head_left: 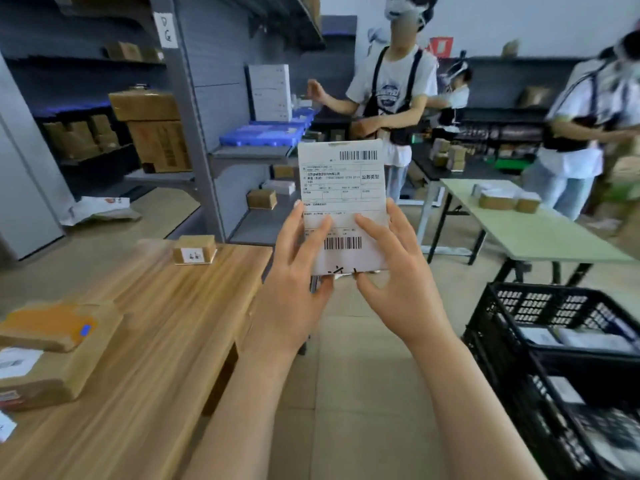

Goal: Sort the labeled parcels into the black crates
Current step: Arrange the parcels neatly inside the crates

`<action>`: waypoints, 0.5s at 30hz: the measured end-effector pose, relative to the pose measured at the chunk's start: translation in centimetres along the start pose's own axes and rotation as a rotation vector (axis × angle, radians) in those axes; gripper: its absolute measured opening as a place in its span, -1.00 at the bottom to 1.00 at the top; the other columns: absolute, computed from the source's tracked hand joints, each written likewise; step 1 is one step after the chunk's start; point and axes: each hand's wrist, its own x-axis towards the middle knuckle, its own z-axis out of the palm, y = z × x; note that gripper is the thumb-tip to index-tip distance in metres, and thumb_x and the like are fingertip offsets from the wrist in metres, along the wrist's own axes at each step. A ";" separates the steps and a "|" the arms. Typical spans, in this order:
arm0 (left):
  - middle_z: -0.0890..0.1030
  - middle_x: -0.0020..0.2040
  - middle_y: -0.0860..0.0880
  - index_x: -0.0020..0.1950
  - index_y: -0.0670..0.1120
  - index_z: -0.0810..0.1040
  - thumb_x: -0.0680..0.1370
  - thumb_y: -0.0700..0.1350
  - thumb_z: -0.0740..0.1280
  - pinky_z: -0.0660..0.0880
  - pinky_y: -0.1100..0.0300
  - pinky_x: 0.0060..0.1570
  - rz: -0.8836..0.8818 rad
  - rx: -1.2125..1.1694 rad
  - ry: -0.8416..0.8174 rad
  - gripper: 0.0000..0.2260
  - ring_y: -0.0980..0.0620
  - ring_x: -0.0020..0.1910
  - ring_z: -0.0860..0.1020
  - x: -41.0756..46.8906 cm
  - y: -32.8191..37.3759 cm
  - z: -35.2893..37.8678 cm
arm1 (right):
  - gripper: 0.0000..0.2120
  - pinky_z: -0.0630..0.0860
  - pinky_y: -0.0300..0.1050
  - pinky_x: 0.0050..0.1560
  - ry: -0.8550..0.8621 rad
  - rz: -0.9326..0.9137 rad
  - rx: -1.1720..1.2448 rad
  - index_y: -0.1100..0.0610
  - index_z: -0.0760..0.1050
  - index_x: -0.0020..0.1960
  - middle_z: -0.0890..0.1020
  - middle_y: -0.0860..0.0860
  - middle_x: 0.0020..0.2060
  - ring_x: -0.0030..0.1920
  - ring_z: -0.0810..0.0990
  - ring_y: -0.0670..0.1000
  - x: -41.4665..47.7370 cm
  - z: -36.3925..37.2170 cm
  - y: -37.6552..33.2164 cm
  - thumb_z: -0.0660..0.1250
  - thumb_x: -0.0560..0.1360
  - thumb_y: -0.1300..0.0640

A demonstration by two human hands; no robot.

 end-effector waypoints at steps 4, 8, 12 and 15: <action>0.10 0.57 -0.09 0.48 -0.09 0.36 0.40 -0.31 0.50 0.47 0.07 0.30 -0.048 -0.101 -0.109 -0.32 -0.03 0.52 0.22 -2.0 5.2 4.0 | -0.32 0.20 -0.55 0.19 -0.027 0.127 -0.067 -0.13 0.31 0.46 0.08 -0.09 0.56 0.49 0.14 -0.21 -4.3 -5.1 2.5 0.42 0.44 0.28; 0.06 0.58 0.01 0.48 -0.02 0.34 0.41 -0.28 0.50 0.43 0.10 0.32 -0.083 -0.165 -0.200 -0.31 0.04 0.52 0.20 -4.2 9.2 7.4 | -0.30 0.19 -0.66 0.09 -0.034 0.237 -0.099 -0.13 0.30 0.46 0.09 -0.12 0.55 0.38 0.14 -0.37 -8.3 -9.1 4.4 0.43 0.43 0.28; 0.06 0.57 0.05 0.48 -0.01 0.34 0.41 -0.25 0.51 0.47 0.16 0.21 -0.077 -0.184 -0.237 -0.31 0.10 0.51 0.18 -5.5 12.4 9.9 | -0.28 0.26 -0.49 0.20 -0.022 0.305 -0.135 -0.18 0.28 0.47 0.07 -0.15 0.55 0.46 0.19 -0.18 -11.2 -12.2 5.5 0.42 0.43 0.27; 0.03 0.57 0.12 0.48 0.02 0.33 0.41 -0.25 0.51 0.46 0.16 0.20 -0.083 -0.208 -0.262 -0.31 0.10 0.52 0.18 -6.2 14.4 11.0 | -0.28 0.38 -0.06 0.35 0.000 0.342 -0.163 -0.21 0.26 0.47 0.07 -0.15 0.55 0.49 0.19 -0.07 -12.7 -14.0 6.2 0.42 0.43 0.24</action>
